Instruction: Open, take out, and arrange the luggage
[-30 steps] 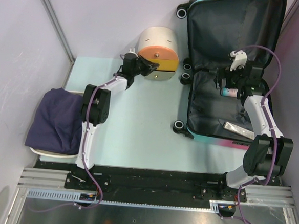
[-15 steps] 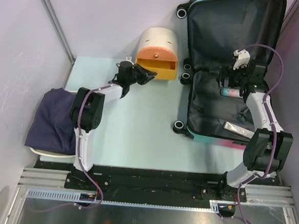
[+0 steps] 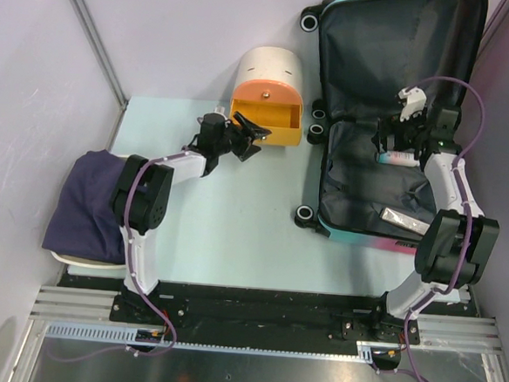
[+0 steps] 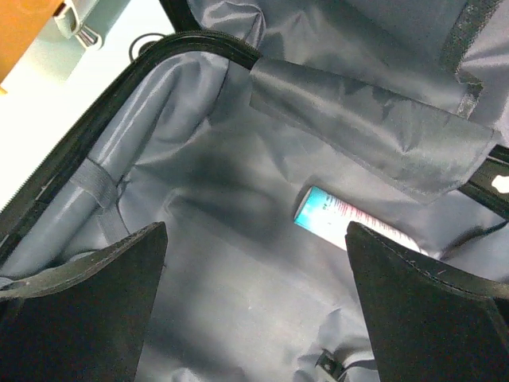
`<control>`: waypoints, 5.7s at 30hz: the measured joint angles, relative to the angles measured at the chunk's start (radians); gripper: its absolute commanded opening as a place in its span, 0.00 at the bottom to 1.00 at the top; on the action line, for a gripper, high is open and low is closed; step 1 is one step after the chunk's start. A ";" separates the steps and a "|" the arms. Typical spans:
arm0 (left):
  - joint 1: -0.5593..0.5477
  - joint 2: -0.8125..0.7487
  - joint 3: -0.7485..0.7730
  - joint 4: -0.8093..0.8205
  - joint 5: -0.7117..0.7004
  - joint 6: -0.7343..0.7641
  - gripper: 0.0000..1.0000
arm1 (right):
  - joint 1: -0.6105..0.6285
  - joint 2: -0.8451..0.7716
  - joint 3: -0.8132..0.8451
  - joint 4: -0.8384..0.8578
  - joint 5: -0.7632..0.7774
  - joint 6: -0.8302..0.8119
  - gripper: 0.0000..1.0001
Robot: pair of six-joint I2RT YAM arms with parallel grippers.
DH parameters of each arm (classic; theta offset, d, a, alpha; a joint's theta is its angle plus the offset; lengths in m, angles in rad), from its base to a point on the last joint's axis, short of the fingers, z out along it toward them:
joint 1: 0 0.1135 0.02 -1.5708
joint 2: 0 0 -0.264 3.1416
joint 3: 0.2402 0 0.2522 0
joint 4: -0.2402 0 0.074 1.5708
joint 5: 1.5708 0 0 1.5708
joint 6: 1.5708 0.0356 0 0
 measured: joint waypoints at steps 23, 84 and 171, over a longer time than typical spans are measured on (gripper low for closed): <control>0.143 -0.244 -0.118 -0.076 0.162 0.515 1.00 | -0.099 0.614 0.518 -0.449 0.011 -0.985 0.81; -0.153 -0.063 0.596 -0.336 0.238 0.967 0.68 | 0.338 0.126 0.102 0.808 -0.230 1.110 0.00; -0.079 0.035 0.477 -0.694 -0.053 1.624 0.00 | 0.130 0.056 0.079 0.524 -0.270 0.877 0.99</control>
